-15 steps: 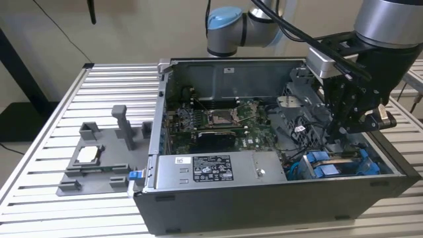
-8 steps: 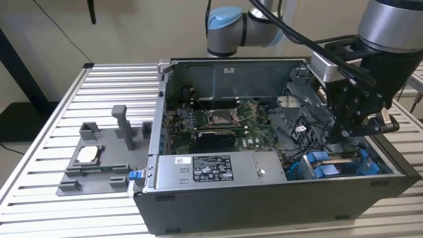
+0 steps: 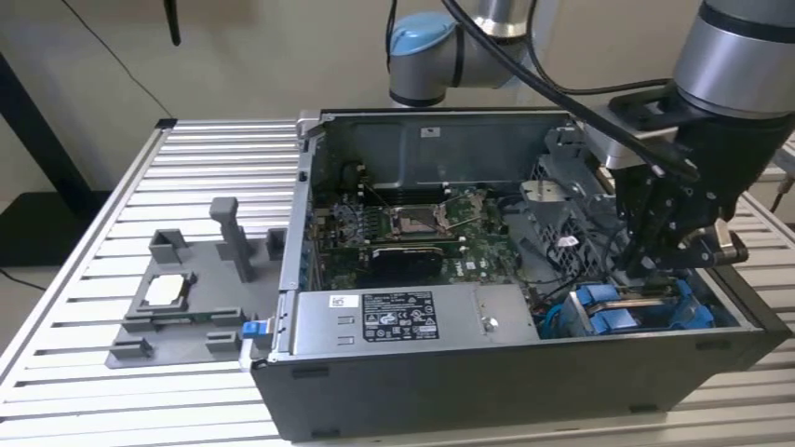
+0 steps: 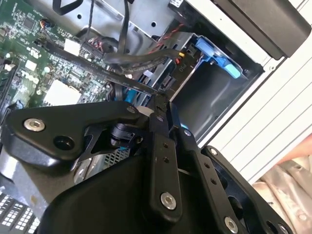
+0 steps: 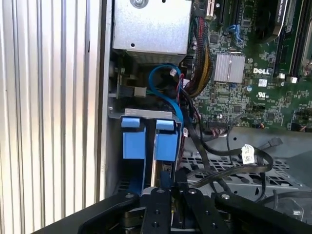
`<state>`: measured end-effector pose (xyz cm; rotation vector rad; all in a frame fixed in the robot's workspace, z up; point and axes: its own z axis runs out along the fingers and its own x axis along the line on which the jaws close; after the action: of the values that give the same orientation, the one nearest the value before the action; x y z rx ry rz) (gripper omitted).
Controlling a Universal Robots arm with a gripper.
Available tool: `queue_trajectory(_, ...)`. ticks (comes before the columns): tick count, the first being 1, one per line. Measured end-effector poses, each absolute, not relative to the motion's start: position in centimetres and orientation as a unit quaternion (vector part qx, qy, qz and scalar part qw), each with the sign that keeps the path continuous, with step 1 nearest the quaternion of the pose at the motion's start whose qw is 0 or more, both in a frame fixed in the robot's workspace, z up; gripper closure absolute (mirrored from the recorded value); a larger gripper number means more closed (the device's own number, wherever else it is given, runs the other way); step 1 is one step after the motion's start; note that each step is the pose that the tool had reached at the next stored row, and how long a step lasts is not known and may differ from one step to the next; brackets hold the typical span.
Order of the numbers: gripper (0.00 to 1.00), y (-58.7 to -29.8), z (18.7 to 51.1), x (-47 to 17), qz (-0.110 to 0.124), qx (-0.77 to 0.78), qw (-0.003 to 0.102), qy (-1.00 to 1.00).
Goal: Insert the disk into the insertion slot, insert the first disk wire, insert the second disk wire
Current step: 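Insert the second disk wire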
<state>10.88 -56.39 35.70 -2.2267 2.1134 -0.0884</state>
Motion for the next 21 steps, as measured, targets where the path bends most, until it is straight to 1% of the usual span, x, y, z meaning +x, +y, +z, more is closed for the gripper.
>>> queue_trajectory(11, 0.84, -56.5, 34.9, 11.3, -0.029, -0.722, 0.035, 0.690)
queue_trajectory(16, 0.84, -56.5, 34.6, 11.6, -0.025, -0.722, 0.039, 0.691)
queue_trajectory(21, 0.84, -56.5, 34.2, 11.7, -0.024, -0.722, 0.040, 0.691)
